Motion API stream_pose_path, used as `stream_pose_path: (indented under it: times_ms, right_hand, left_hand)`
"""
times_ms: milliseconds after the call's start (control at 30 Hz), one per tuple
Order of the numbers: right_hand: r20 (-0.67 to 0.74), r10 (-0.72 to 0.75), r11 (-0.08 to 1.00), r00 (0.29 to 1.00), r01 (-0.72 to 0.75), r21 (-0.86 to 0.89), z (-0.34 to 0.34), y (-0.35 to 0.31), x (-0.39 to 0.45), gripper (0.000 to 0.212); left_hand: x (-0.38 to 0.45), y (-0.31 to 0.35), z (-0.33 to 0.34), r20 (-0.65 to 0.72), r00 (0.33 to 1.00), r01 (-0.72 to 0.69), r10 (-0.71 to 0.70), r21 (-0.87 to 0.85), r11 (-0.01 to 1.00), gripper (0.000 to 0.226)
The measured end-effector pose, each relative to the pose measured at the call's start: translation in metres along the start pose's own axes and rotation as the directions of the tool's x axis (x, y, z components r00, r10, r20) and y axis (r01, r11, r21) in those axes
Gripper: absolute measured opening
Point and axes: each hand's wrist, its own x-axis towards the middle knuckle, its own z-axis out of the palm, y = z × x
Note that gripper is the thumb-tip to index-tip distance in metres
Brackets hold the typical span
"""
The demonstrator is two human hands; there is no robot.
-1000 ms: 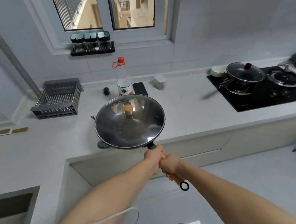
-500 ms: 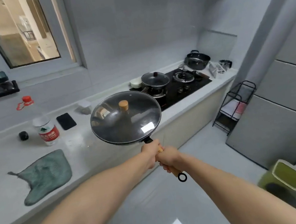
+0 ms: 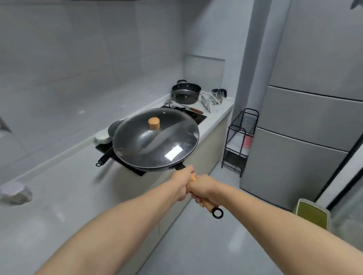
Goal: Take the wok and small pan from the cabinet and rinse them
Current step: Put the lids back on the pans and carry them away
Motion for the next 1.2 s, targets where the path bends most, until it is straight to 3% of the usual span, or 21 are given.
stream_pose_path:
  times_ms: [267,600,733,1200]
  right_hand:
    - [-0.048,0.056,0.995,0.997,-0.052,0.083,-0.076,-0.034,0.120,0.007]
    - [-0.168,0.138,0.981,0.976,-0.111,0.159,-0.126,-0.107,0.277,0.012]
    - [-0.161,0.180,0.969,0.970,-0.148,0.196,-0.137,-0.124,0.336,0.003]
    - [-0.027,0.159,0.969,0.987,-0.151,0.194,-0.147,-0.139,0.510,0.004]
  left_hand:
    - [0.115,0.074,0.065,0.100,0.994,0.033,-0.040,0.077,0.997,0.032]
    - [0.276,0.178,0.098,0.237,0.967,0.055,-0.096,0.174,0.983,0.035]
    - [0.334,0.203,0.103,0.231,0.966,0.072,-0.115,0.185,0.980,0.018]
    - [0.501,0.230,0.106,0.067,0.979,0.183,-0.193,0.125,0.975,0.025]
